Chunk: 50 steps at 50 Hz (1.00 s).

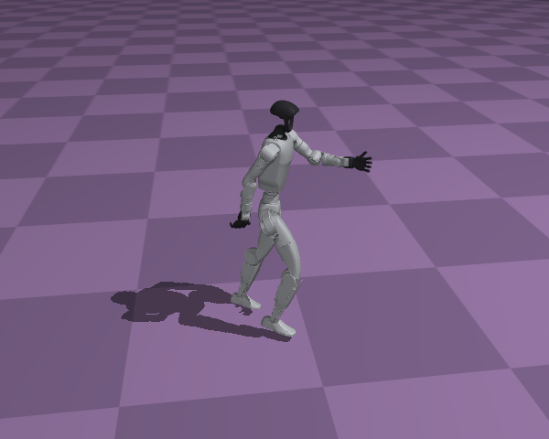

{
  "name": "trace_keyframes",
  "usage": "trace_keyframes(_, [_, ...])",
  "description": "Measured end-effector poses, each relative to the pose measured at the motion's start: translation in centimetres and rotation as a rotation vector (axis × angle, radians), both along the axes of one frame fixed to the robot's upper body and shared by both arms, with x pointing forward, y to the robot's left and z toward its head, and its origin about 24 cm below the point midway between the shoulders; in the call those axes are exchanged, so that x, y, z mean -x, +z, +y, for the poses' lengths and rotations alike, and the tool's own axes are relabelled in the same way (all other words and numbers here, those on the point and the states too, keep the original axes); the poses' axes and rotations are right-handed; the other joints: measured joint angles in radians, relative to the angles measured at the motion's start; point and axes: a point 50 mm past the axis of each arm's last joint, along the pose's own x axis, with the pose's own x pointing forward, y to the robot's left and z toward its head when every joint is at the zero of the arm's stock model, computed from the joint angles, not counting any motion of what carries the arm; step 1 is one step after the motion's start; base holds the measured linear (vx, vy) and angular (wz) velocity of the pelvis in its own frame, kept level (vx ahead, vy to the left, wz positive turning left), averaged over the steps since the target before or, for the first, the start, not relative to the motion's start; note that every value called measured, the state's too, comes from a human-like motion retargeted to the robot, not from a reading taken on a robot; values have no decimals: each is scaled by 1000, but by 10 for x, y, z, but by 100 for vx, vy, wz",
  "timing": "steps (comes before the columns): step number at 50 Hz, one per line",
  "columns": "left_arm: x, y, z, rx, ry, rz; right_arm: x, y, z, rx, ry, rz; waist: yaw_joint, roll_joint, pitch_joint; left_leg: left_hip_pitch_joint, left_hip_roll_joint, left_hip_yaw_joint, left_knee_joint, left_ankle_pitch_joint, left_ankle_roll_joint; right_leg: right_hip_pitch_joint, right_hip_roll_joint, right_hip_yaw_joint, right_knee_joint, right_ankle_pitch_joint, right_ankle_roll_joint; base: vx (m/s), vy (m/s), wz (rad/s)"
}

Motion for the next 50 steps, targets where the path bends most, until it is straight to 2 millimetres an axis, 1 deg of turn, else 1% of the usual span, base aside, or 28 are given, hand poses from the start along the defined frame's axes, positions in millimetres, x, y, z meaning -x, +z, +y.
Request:
trace_keyframes(3, [4,12,16,59,49,-58,14,1,-8,55,-20,70,-26,-59,13,59,-73,-49,11,4,-13,172,-15,53,-529,82,53,56,-33,87])
trace_keyframes(5, [7,9,28,94,103,-59,15,-1,-15,111,21,102,-22,-108,43,129,-119,-82,17,-1,-18,277,-37,95,-739,137,110,62,-35,47])
trace_keyframes(6, [8,-2,32,95,121,-33,14,-3,-17,132,57,114,2,-127,50,153,-136,-89,23,6,-19,304,-41,115,-777,165,136,60,-34,-7])
trace_keyframes(7, [9,-16,35,93,139,4,12,-4,-19,151,96,122,29,-143,54,173,-152,-93,31,20,-19,328,-45,134,-807,191,156,59,-34,-42])
trace_keyframes(9, [14,-61,40,69,172,139,3,-7,-25,187,184,121,104,-167,52,185,-186,-70,74,79,-15,366,-48,166,-828,233,172,60,-33,-66])
trace_keyframes(10, [20,-89,42,50,192,228,-4,-8,-29,208,229,112,145,-179,51,182,-207,-45,110,119,-8,387,-52,180,-833,246,171,62,-33,-75])
trace_keyframes(12, [43,-161,50,-39,249,477,-30,-11,-43,275,289,66,214,-222,44,85,-277,81,332,173,29,425,-89,201,-829,230,157,61,-30,-44])
trace_keyframes(14, [87,-238,62,-194,305,769,-69,-13,-62,382,284,-35,235,-257,-8,-181,-311,256,757,156,92,417,-130,189,-820,192,129,53,-24,55])
trace_keyframes(15, [118,-274,69,-286,326,920,-93,-13,-73,450,261,-110,232,-262,-43,-338,-298,341,983,136,129,401,-139,172,-814,171,111,50,-20,97])
trace_keyframes(16, [153,-305,80,-377,349,1077,-121,-10,-86,530,225,-209,235,-263,-56,-446,-268,404,1157,103,166,408,-137,159,-808,148,94,52,-20,83])
trace_keyframes(18, [234,-352,99,-547,372,1385,-181,4,-110,683,132,-412,258,-265,-65,-622,-215,504,1454,19,226,433,-127,145,-798,109,64,55,-20,27])
trace_keyframes(20, [318,-375,116,-673,370,1666,-242,28,-130,799,27,-608,304,-274,-56,-751,-185,574,1661,-72,249,466,-114,153,-793,82,41,56,-19,-38])
trace_keyframes(21, [358,-378,124,-712,369,1780,-271,44,-138,836,-14,-700,336,-283,-51,-805,-176,604,1723,-106,243,481,-108,164,-793,73,34,57,-17,-69])
trace_keyframes(23, [433,-373,138,-761,376,1977,-323,79,-148,888,-75,-877,402,-304,-43,-901,-151,662,1802,-155,225,510,-103,189,-794,58,22,57,-14,-86])
trace_keyframes(25, [495,-359,150,-765,413,2114,-369,119,-153,915,-95,-1043,472,-325,-39,-979,-110,711,1811,-177,204,531,-98,218,-796,49,14,57,-11,-92])
trace_keyframes(26, [520,-350,154,-747,442,2160,-388,139,-153,919,-93,-1118,504,-336,-38,-1009,-87,728,1784,-179,197,538,-98,231,-796,46,12,56,-8,-86])
trace_keyframes(29, [579,-322,161,-664,539,2264,-434,198,-151,918,-92,-1312,582,-367,-40,-1066,-35,766,1618,-168,187,551,-104,263,-790,41,13,56,-3,-63])
trace_keyframes(30, [594,-314,162,-629,573,2290,-446,217,-149,913,-99,-1366,601,-377,-42,-1074,-25,776,1534,-160,187,554,-108,270,-787,40,15,55,3,-35])
trace_keyframes(32, [612,-304,160,-562,637,2332,-463,249,-145,899,-145,-1451,625,-398,-45,-1048,-22,804,1281,-136,192,555,-121,280,-776,39,28,56,6,-24])
trace_keyframes(35, [618,-302,154,-465,745,2358,-479,283,-136,873,-259,-1552,661,-422,-32,-888,-58,875,713,-82,163,568,-142,309,-758,39,67,62,13,-54])
trace_keyframes(36, [615,-305,151,-442,767,2354,-482,289,-132,863,-302,-1584,684,-400,-15,-785,-61,898,490,-50,125,599,-123,329,-752,38,76,70,20,-110])
trace_keyframes(38, [606,-314,144,-410,775,2335,-484,291,-126,837,-376,-1636,722,-327,14,-595,-37,936,139,5,39,683,-62,363,-739,36,79,77,26,-111])
trace_keyframes(40, [588,-327,135,-376,741,2291,-481,277,-119,793,-405,-1647,723,-258,20,-476,-4,962,-41,44,-39,761,-8,377,-725,43,68,79,32,-38])
trace_keyframes(43, [539,-352,125,-301,658,2166,-460,222,-109,717,-351,-1538,670,-229,-2,-420,3,971,-63,68,-103,818,5,355,-687,107,53,78,35,52])
trace_keyframes(45, [494,-367,120,-282,588,2056,-430,171,-105,682,-296,-1396,616,-222,-21,-382,-17,955,-63,93,-123,837,7,320,-631,199,44,81,37,112])
trace_keyframes(47, [439,-378,118,-331,517,1907,-384,113,-99,619,-257,-1223,553,-201,-41,-332,-31,904,-63,98,-114,819,25,274,-498,311,29,82,35,145])
trace_keyframes(48, [407,-380,118,-361,491,1825,-354,85,-96,588,-238,-1112,522,-188,-49,-308,-33,871,-63,94,-100,783,37,250,-389,349,24,80,32,159])
trace_keyframes(50, [334,-377,117,-423,460,1649,-288,39,-89,548,-210,-870,453,-169,-62,-277,-41,792,-61,73,-62,656,51,207,-104,357,6,75,27,168])
